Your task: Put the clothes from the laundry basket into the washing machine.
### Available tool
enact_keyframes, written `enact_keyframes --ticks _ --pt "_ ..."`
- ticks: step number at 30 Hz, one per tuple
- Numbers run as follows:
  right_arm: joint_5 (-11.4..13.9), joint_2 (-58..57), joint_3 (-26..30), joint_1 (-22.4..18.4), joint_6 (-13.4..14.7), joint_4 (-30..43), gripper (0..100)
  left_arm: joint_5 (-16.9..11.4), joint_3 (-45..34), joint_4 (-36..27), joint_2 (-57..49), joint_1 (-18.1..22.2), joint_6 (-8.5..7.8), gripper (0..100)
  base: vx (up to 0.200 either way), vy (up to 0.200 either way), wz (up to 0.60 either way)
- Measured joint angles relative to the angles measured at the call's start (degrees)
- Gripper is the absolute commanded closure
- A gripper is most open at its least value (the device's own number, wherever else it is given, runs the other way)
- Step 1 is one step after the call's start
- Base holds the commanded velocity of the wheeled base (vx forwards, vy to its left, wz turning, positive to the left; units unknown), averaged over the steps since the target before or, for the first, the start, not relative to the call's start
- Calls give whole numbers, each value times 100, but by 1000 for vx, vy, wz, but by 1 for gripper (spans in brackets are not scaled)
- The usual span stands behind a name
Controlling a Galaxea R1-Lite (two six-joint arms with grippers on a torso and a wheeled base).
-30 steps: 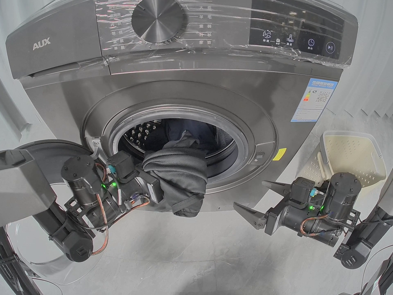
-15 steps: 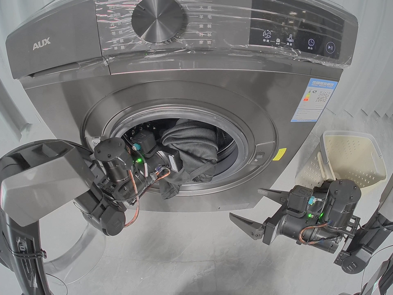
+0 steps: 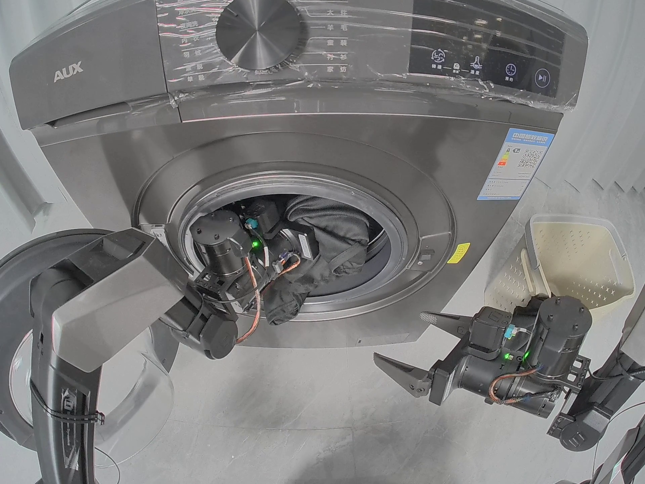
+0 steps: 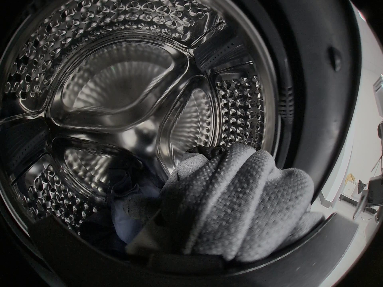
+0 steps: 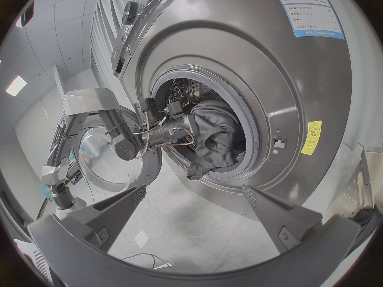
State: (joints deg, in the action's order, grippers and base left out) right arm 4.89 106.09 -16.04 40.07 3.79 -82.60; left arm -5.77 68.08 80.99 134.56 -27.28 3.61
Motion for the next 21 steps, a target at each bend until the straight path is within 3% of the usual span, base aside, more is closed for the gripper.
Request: enact_keyframes --ticks 13,21 --pt "1 11 1 6 4 0 0 189 1701 -1076 653 5 46 100 0 0 0" --pt "1 24 1 6 4 0 0 584 2925 -1742 1014 135 354 100 0 0 0"
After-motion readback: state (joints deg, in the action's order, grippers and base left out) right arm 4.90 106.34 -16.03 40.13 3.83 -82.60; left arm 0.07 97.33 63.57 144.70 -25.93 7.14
